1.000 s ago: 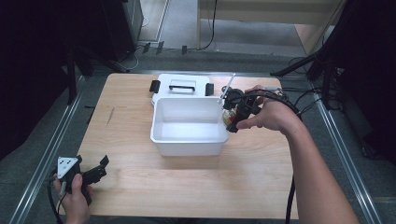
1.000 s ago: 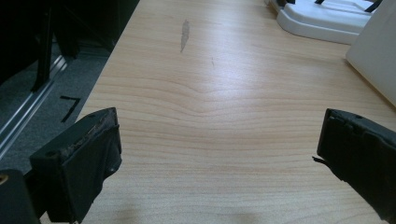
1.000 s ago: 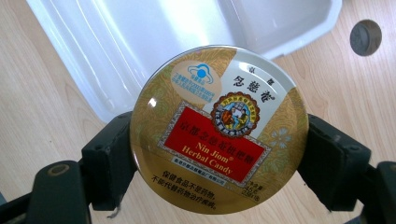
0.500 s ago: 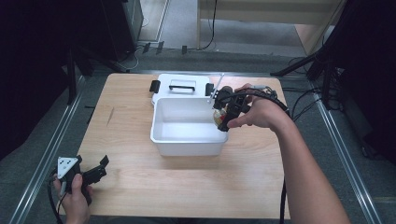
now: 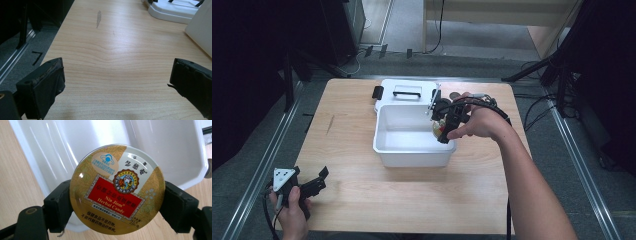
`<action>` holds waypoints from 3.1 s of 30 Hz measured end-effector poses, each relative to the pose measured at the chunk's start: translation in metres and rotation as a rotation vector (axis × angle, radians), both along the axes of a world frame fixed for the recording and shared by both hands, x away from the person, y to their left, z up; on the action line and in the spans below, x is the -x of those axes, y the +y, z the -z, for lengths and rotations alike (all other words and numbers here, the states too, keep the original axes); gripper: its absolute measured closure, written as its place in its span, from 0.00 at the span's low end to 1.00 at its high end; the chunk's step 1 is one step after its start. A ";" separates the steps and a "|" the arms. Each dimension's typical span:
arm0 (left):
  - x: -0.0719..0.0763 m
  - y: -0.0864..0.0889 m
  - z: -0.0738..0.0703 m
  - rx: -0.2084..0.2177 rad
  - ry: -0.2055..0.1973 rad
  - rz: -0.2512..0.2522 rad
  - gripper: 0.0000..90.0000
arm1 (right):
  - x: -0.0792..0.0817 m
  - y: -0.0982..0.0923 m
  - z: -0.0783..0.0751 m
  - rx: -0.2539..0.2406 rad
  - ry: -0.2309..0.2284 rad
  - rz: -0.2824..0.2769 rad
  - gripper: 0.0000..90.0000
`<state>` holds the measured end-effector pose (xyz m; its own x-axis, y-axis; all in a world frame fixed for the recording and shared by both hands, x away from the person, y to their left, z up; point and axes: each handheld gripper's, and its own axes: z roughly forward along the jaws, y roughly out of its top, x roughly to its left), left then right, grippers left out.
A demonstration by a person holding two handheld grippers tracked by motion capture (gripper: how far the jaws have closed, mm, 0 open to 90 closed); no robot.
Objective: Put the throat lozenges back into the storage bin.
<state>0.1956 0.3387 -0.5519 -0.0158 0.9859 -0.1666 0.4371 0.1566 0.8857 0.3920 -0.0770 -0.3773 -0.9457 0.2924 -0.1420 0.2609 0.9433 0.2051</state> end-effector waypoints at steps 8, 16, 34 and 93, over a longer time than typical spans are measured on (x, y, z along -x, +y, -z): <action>0.000 0.000 0.000 -0.001 0.001 0.001 0.00 | -0.003 0.002 0.010 0.002 -0.010 0.020 0.23; 0.000 0.000 0.000 0.001 -0.001 0.001 0.00 | -0.004 0.006 0.018 -0.002 -0.019 -0.024 0.23; 0.000 0.001 0.000 0.001 0.001 0.004 0.00 | -0.006 0.013 0.043 0.057 -0.010 -0.051 0.23; 0.000 0.001 0.000 0.002 -0.002 0.008 0.00 | -0.009 0.018 0.042 0.062 0.050 -0.015 0.30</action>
<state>0.1954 0.3394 -0.5519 -0.0076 0.9856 -0.1690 0.4368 0.1553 0.8861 0.4007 -0.0590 -0.4195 -0.9563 0.2703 -0.1115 0.2551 0.9577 0.1332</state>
